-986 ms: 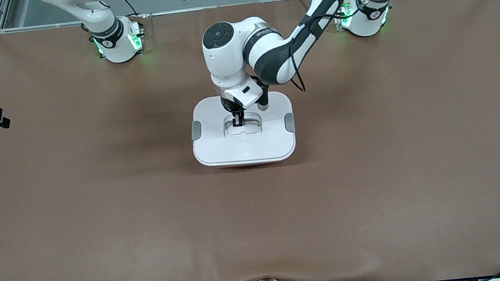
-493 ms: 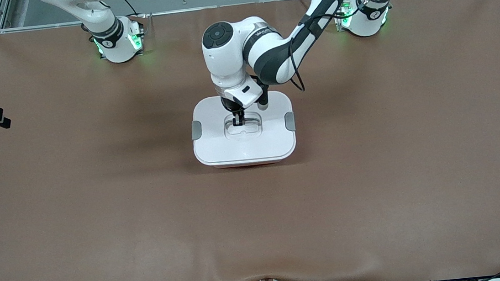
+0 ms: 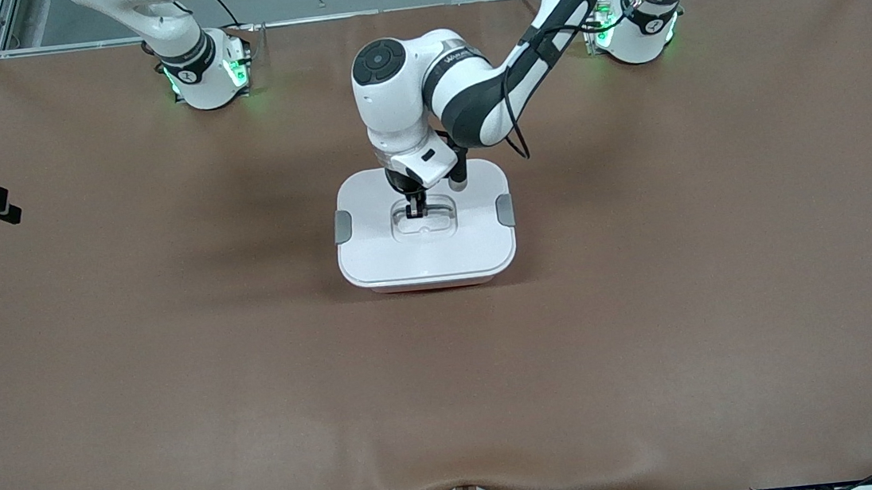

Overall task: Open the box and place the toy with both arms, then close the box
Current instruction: 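Lower the lid onto the box with the left gripper and press it down, then release the lid handle and raise the left gripper away from the box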

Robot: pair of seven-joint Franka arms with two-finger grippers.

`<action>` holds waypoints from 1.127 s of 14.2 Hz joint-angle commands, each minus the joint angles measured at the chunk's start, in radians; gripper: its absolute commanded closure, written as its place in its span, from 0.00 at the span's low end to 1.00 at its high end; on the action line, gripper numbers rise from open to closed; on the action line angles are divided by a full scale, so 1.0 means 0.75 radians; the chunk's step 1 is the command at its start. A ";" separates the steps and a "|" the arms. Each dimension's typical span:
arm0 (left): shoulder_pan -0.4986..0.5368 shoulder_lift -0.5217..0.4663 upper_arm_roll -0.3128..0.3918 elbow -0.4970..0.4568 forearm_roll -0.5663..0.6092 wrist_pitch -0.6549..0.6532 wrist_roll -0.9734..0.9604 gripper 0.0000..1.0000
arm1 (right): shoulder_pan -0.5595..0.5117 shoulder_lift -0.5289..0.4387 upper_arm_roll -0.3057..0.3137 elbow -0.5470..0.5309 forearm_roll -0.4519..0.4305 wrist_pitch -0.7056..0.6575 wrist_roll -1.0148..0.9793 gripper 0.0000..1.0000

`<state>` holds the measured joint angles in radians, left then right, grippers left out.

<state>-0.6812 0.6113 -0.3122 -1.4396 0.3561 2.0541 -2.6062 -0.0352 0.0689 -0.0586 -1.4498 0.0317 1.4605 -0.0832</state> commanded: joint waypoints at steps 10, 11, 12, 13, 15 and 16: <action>0.019 -0.093 0.001 -0.017 0.022 -0.096 0.092 0.00 | 0.010 -0.002 -0.004 0.000 0.019 0.004 -0.006 0.00; 0.027 -0.123 0.003 -0.013 0.012 -0.125 0.132 0.00 | 0.004 -0.002 -0.004 0.000 0.019 0.002 -0.008 0.00; 0.051 -0.152 0.001 -0.013 -0.002 -0.149 0.179 0.00 | -0.002 0.000 -0.006 0.000 0.019 0.000 -0.010 0.00; 0.078 -0.183 -0.001 -0.013 -0.023 -0.172 0.235 0.00 | -0.002 0.000 -0.006 0.002 0.019 0.002 -0.010 0.00; 0.147 -0.250 -0.003 -0.011 -0.096 -0.213 0.406 0.00 | 0.006 0.000 -0.008 0.002 0.007 0.002 -0.008 0.00; 0.198 -0.283 -0.005 -0.009 -0.149 -0.231 0.535 0.00 | 0.012 0.000 -0.008 0.002 0.003 0.002 -0.002 0.00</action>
<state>-0.5963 0.4601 -0.3095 -1.4319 0.3080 1.9136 -2.3501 -0.0314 0.0695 -0.0623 -1.4502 0.0318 1.4607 -0.0832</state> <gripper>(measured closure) 0.000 0.000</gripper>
